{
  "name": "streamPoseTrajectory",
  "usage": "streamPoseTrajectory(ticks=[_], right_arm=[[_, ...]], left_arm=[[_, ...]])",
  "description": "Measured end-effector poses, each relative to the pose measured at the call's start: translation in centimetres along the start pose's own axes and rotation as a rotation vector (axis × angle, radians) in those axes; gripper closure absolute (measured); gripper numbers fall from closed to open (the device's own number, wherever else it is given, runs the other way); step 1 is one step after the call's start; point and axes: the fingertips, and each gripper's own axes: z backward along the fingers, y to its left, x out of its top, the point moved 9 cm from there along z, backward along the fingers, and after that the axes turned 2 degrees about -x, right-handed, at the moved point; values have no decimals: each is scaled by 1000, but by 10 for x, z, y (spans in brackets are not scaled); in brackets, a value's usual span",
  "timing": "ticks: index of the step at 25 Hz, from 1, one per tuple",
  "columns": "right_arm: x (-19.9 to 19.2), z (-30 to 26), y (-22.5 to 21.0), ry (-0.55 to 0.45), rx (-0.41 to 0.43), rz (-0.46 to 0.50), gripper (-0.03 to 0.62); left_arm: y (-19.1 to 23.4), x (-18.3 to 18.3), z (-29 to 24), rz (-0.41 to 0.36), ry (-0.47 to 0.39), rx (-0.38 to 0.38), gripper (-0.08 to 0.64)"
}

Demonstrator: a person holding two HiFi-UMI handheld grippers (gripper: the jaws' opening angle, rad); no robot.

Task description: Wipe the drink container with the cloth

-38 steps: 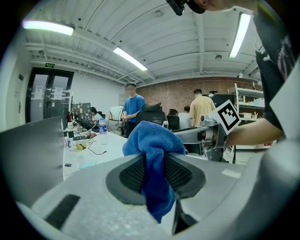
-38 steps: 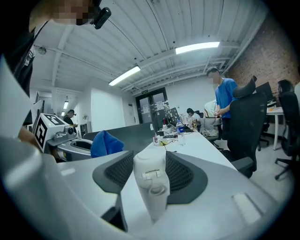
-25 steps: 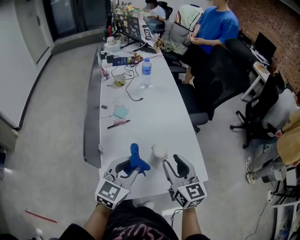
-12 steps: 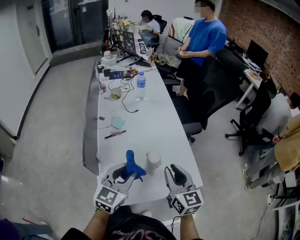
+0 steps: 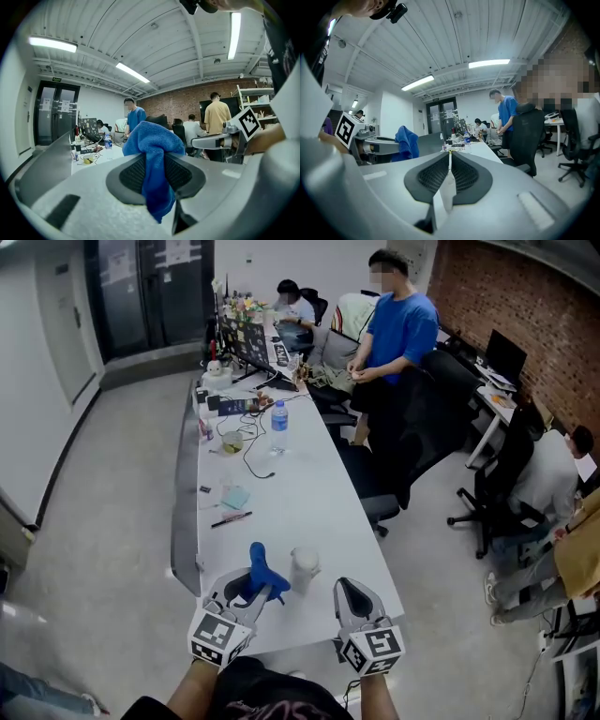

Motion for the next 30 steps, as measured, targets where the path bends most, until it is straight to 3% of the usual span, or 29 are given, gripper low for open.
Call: streamPoseTrajectory(ticks=[30], right_arm=[[10,28,4,-28,-72,-7,598]], left_arm=[[-11,22,8,16,-75,20,463]])
